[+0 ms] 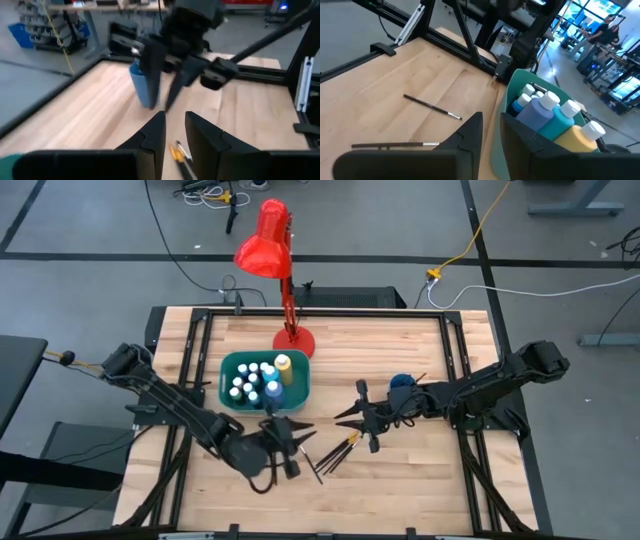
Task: Pick & Place Paint Supplies
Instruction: Put the black silver paint brush into the blue cup
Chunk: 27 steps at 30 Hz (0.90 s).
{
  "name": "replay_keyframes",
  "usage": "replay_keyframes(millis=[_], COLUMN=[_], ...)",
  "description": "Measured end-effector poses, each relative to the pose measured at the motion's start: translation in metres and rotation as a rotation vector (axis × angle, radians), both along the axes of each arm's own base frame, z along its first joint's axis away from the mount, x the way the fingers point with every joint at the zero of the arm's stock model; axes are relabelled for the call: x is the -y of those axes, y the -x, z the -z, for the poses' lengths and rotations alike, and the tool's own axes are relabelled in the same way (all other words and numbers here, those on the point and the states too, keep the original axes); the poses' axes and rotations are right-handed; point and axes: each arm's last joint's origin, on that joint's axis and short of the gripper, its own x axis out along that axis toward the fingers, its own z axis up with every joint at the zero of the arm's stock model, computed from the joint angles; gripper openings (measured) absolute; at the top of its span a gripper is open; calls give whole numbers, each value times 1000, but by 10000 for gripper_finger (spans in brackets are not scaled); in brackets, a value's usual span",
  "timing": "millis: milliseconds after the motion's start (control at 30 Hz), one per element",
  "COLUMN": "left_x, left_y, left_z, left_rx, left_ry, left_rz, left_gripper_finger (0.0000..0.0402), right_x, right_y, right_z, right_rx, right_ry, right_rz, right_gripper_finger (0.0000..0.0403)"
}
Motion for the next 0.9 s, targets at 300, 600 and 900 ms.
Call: replay_keyframes(millis=[300, 600, 900], left_x=[16, 20, 31], left_y=[-21, -8, 6], left_z=[28, 53, 67], left_rx=[-129, -220, -347], left_ry=[188, 418, 685], left_rz=[-68, -204, -294], left_gripper_finger=[82, 82, 82], right_x=[0, 0, 0], right_y=[-1, -1, -1], right_z=[-4, -4, -5], right_rx=[41, 54, 57], right_ry=[-3, 38, 58], right_rz=[-2, -13, -18], right_gripper_finger=[78, 78, 78])
